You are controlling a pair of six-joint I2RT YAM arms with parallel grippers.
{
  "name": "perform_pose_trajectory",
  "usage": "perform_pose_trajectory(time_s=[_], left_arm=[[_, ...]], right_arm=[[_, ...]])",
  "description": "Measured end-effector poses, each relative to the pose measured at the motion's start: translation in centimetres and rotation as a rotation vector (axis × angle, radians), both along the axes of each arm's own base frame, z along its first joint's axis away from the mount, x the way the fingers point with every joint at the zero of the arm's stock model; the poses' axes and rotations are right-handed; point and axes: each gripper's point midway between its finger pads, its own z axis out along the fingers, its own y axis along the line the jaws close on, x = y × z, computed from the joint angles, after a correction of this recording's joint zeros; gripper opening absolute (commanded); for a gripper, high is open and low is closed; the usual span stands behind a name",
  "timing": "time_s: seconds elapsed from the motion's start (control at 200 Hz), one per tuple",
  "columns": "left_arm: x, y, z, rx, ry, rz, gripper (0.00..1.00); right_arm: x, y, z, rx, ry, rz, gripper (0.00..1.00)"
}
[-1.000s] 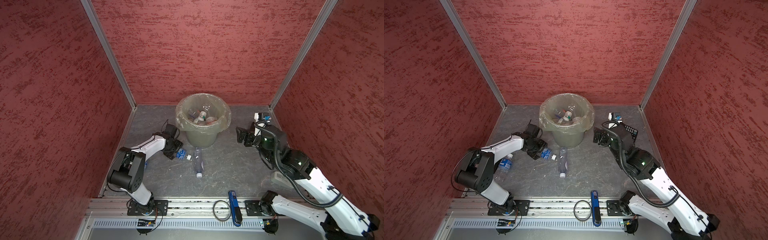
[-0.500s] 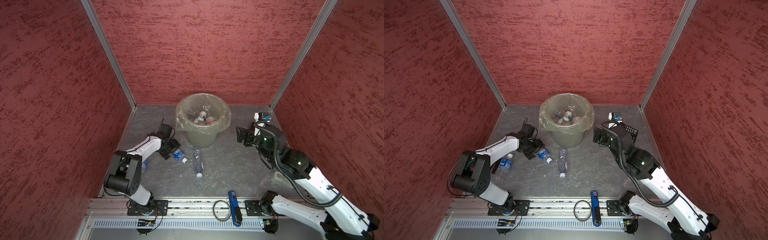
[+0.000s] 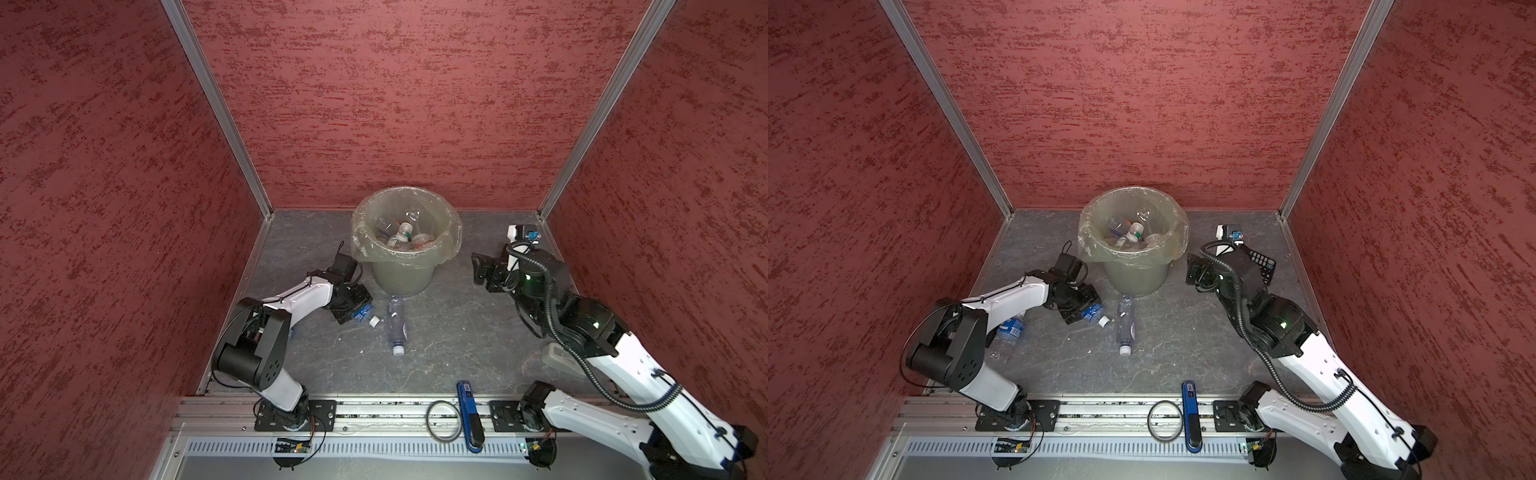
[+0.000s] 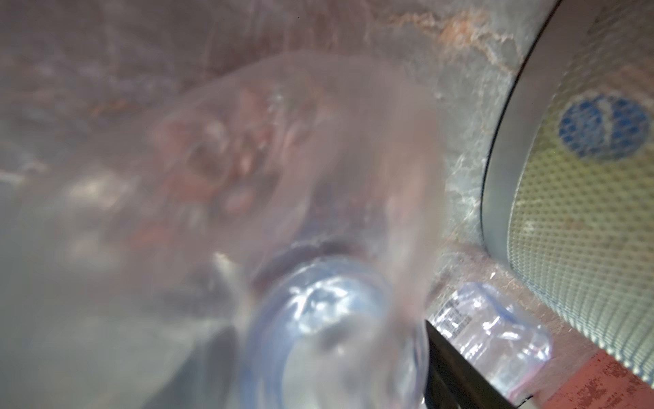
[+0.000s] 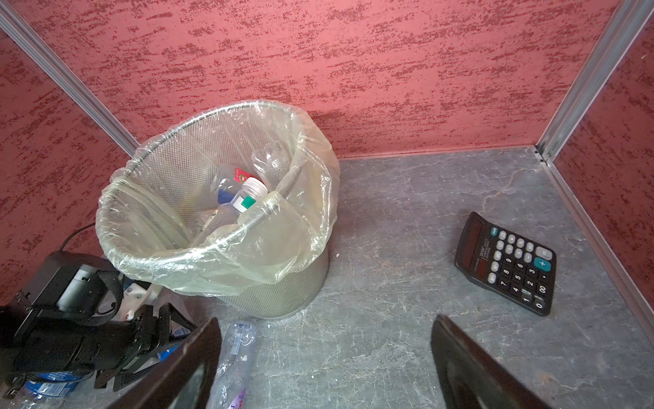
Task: Throw the plastic bottles in the bin
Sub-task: Pick up the plastic bottle from the middle-left of the table.
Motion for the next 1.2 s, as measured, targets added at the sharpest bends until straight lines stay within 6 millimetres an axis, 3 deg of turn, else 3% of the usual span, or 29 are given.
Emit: perform_pose_trajectory(time_s=[0.13, 0.336, 0.431, 0.496, 0.601, 0.842, 0.942, 1.082, 1.197], left_arm=[[0.1, 0.8, 0.9, 0.011, -0.052, 0.047, 0.66], [2.1, 1.4, 0.8, 0.013, -0.089, 0.075, 0.73], [3.0, 1.6, -0.2, 0.023, -0.071, 0.075, 0.65], [3.8, 1.6, -0.1, 0.012, -0.084, 0.077, 0.51], [4.5, 1.5, -0.1, -0.001, -0.103, 0.062, 0.39], [4.4, 1.6, 0.7, -0.003, -0.140, 0.026, 0.41], [3.6, 2.0, 3.3, 0.012, -0.202, 0.002, 0.44], [2.7, 2.7, 10.3, 0.020, -0.411, -0.032, 0.45], [1.0, 3.3, 16.1, 0.034, -0.594, -0.075, 0.46]], right_arm=[[0.0, 0.1, 0.0, 0.005, 0.003, 0.001, 0.92], [0.0, 0.2, -0.1, 0.005, 0.006, 0.005, 0.92], [0.0, 0.2, -0.1, 0.005, 0.006, 0.005, 0.92], [0.0, 0.2, -0.1, 0.005, 0.006, 0.005, 0.92], [0.0, 0.2, -0.1, 0.007, 0.007, 0.004, 0.92], [0.0, 0.2, -0.1, 0.007, 0.008, 0.003, 0.92], [0.0, 0.2, -0.2, 0.007, 0.008, 0.003, 0.92], [0.0, 0.2, -0.2, 0.008, 0.008, 0.002, 0.93], [-0.2, 0.0, -1.6, -0.002, 0.029, -0.001, 0.92]])
